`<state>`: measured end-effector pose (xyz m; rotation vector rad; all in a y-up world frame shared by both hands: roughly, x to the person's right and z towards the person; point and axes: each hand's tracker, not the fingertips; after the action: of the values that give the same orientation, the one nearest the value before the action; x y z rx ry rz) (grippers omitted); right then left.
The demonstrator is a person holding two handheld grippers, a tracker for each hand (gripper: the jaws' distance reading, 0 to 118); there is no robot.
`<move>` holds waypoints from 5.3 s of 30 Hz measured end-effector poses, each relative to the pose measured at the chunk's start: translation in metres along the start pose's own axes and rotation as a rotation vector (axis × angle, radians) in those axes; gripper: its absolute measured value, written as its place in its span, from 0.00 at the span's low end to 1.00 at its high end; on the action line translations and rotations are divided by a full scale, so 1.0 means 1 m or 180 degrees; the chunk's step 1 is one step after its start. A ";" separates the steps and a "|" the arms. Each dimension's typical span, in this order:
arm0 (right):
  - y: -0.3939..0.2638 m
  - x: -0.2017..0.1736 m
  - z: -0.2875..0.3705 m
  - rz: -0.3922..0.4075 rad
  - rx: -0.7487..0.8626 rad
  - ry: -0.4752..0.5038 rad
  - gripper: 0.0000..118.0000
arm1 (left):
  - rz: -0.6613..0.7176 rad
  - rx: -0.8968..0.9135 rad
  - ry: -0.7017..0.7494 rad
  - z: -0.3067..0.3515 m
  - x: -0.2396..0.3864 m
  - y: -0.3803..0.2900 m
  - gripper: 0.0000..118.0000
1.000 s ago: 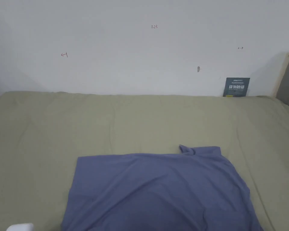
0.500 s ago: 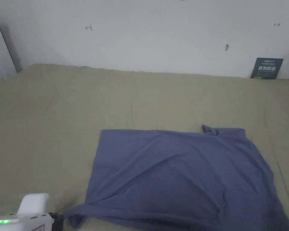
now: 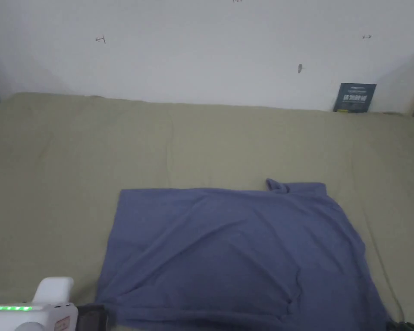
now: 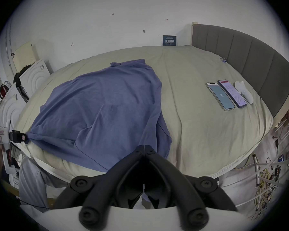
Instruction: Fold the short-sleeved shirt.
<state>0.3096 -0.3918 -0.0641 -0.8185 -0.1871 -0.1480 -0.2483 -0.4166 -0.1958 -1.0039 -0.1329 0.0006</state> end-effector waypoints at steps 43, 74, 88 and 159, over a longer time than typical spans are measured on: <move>0.080 0.010 -0.029 0.0240 -0.0071 0.0256 0.04 | 0.0055 0.0179 -0.0046 0.001 0.007 0.076 0.09; 0.126 0.013 -0.091 -0.0269 -0.0382 0.0105 0.69 | 0.0389 0.0004 0.0067 -0.045 -0.014 0.128 0.82; 0.077 0.006 -0.074 -0.0196 -0.0417 0.0176 0.00 | 0.0251 0.0085 -0.0125 -0.032 0.000 0.087 0.98; 0.017 0.015 -0.030 -0.0143 -0.0969 0.0344 0.99 | 0.0108 -0.0495 -0.0049 0.007 -0.017 0.035 0.96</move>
<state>0.3304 -0.4035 -0.0931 -1.1069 -0.0813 -0.2668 -0.2637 -0.3930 -0.2236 -1.1616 -0.1313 0.0295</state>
